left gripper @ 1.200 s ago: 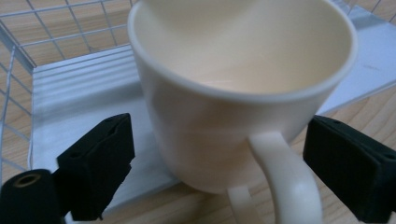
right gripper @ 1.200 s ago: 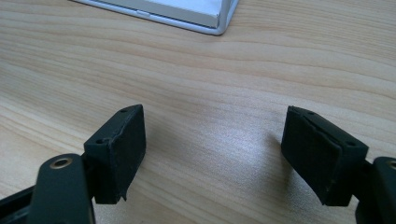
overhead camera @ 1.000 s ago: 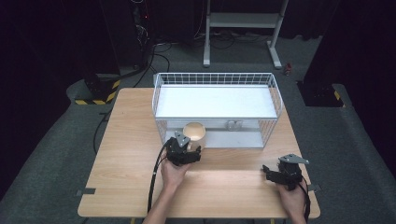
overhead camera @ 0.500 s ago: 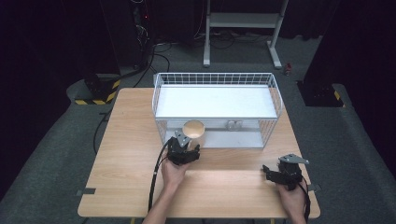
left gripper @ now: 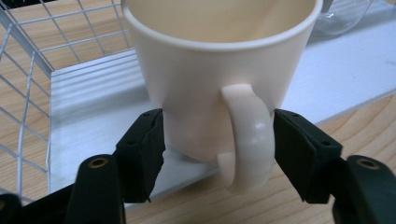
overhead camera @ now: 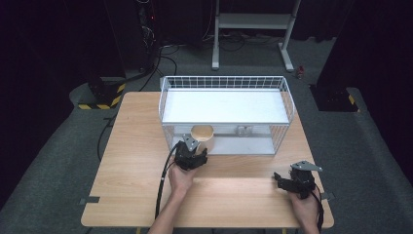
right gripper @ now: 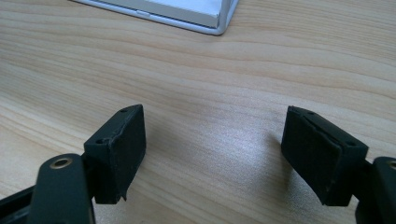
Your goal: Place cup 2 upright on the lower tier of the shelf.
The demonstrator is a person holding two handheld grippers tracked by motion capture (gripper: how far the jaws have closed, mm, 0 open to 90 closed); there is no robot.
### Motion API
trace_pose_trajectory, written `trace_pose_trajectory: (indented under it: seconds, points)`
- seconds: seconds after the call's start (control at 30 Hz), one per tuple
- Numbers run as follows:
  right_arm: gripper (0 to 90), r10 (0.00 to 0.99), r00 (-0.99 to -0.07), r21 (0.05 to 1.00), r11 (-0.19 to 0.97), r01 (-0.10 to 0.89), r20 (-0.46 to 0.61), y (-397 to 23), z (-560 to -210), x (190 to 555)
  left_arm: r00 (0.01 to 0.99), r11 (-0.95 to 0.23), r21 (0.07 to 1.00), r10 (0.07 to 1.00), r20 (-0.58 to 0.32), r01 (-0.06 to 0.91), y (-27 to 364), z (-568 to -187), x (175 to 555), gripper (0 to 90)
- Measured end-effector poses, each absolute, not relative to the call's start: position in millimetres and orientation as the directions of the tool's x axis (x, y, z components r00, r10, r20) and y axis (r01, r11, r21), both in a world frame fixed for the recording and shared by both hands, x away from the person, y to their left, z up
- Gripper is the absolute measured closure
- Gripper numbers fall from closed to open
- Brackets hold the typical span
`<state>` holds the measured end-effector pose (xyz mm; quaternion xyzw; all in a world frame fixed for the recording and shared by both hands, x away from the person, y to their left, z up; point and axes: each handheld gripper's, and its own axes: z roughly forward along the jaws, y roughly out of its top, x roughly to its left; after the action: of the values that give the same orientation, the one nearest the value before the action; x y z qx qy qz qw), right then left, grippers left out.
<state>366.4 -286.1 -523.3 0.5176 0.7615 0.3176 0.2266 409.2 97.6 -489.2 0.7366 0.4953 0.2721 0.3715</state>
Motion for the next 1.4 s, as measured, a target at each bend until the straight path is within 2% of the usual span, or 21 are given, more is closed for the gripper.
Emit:
trace_pose_trajectory:
  seconds: [0.37, 0.53, 0.97, 1.03, 1.27, 1.4]
  points:
    - [22.0, 0.932, -0.361, 0.718, 0.262, 0.645, -0.016, -286.1, -523.3, 366.4, 0.360, -0.221, 0.810, 0.933, 0.013, 0.543, 99.3, -494.8, 417.0, 46.6]
    - [22.1, 0.932, -0.361, 0.718, 0.262, 0.645, -0.015, -286.0, -523.3, 366.3, 0.367, -0.264, 0.790, 0.929, 0.053, 0.554, 96.3, -492.6, 424.6, 49.8]
    - [22.0, 0.932, -0.361, 0.718, 0.262, 0.645, -0.015, -286.0, -523.3, 366.3, 0.368, -0.253, 0.778, 0.929, 0.030, 0.575, 94.0, -489.8, 439.8, 63.5]
    - [22.0, 0.932, -0.361, 0.718, 0.262, 0.645, -0.015, -286.0, -523.3, 366.3, 0.364, -0.227, 0.779, 0.931, -0.002, 0.584, 93.1, -492.1, 441.4, 65.1]
    - [22.0, 0.932, -0.361, 0.718, 0.262, 0.645, -0.015, -286.0, -523.3, 366.3, 0.361, -0.221, 0.773, 0.932, -0.011, 0.595, 93.3, -495.1, 444.5, 68.6]
    - [22.0, 0.932, -0.361, 0.718, 0.262, 0.645, -0.015, -286.0, -523.3, 366.3, 0.360, -0.239, 0.770, 0.933, 0.013, 0.591, 93.3, -496.7, 446.4, 71.2]
